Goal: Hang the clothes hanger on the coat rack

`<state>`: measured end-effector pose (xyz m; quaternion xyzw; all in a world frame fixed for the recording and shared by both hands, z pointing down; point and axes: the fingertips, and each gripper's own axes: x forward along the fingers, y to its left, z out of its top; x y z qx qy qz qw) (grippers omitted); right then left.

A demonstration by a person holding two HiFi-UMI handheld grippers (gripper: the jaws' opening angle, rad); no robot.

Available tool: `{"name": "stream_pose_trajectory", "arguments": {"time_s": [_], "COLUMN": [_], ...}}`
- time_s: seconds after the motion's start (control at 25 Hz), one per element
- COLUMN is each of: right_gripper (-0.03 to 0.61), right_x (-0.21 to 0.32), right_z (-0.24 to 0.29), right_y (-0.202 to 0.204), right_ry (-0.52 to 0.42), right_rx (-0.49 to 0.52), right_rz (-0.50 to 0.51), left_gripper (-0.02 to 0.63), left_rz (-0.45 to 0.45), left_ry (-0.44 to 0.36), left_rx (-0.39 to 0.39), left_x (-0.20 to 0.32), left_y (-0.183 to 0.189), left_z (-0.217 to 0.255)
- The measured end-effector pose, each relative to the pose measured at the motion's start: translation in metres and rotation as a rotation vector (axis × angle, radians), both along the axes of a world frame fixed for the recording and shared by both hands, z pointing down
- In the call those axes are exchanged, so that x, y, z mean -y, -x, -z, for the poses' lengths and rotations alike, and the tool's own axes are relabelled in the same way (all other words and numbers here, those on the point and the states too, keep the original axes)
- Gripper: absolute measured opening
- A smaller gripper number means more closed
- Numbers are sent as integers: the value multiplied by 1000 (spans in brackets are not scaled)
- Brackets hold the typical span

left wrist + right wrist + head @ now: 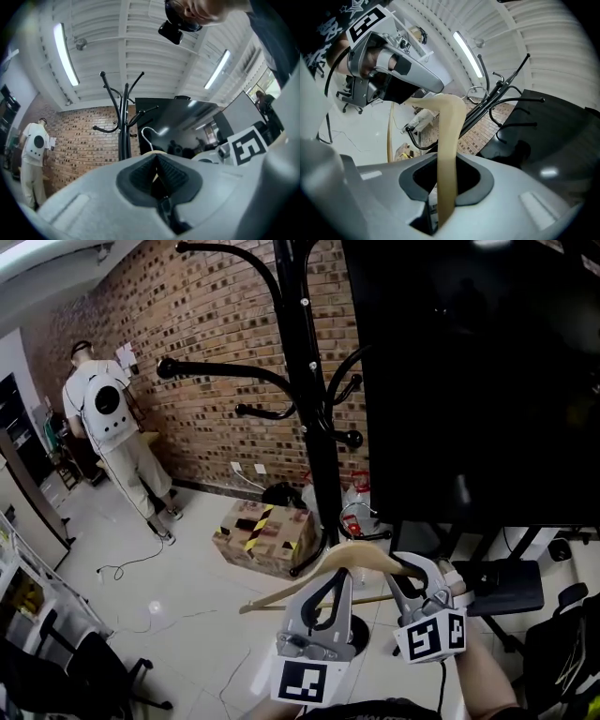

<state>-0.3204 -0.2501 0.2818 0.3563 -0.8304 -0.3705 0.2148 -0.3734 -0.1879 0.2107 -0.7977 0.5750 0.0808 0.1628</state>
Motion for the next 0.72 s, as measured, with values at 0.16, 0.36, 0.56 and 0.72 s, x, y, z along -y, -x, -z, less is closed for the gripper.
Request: {"name": "stream_pose_trajectory", "arguments": {"time_s": [0.16, 0.36, 0.56, 0.72], "right_gripper": [71, 71, 71, 71], "right_x": [3, 7, 18, 28], "right_z": [12, 40, 72, 95], "right_y": [15, 32, 47, 51], "right_ry": [-26, -67, -89, -80], "right_rx": [2, -2, 6, 31], "right_rz": [69, 142, 195, 212], "left_gripper": [5, 5, 5, 5], "left_rz": [67, 128, 184, 218], "left_ry": [-15, -44, -79, -117], "left_rx": [3, 4, 19, 11], "left_x": [-1, -5, 0, 1], "left_y": [10, 17, 22, 27], "left_z": [7, 22, 40, 59]}}
